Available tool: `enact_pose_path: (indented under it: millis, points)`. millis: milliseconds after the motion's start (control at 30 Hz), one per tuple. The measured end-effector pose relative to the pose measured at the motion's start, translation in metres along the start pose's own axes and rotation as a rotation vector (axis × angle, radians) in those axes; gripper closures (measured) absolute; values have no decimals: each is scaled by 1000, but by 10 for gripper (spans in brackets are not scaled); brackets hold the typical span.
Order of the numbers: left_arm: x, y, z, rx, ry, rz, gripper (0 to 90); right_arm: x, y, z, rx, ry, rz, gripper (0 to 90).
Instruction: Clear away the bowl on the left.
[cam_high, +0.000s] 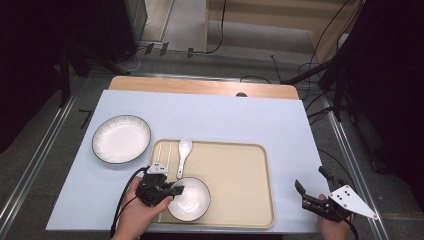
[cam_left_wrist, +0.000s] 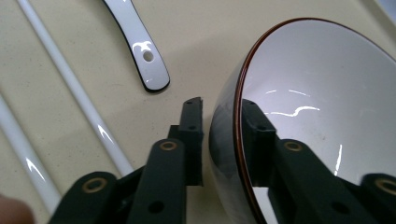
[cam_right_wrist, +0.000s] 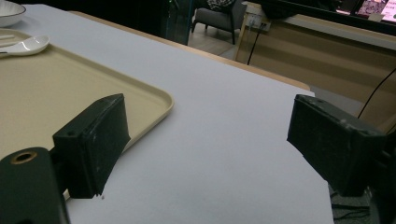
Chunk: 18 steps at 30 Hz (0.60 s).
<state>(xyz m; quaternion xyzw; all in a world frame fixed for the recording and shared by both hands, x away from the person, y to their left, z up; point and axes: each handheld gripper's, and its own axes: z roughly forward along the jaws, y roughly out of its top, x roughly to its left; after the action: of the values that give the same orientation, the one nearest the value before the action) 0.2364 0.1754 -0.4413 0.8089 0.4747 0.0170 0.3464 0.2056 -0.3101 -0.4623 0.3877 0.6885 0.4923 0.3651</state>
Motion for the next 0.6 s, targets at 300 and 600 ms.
enact_pose_path:
  millis: [300,600]
  points:
    - [1,4,-15,-82,-83,21,435,1,0,1,3,3,-1,130]
    - [9,8,-28,-161,-120,12,0,0,-1,-2,4,-2,7,130]
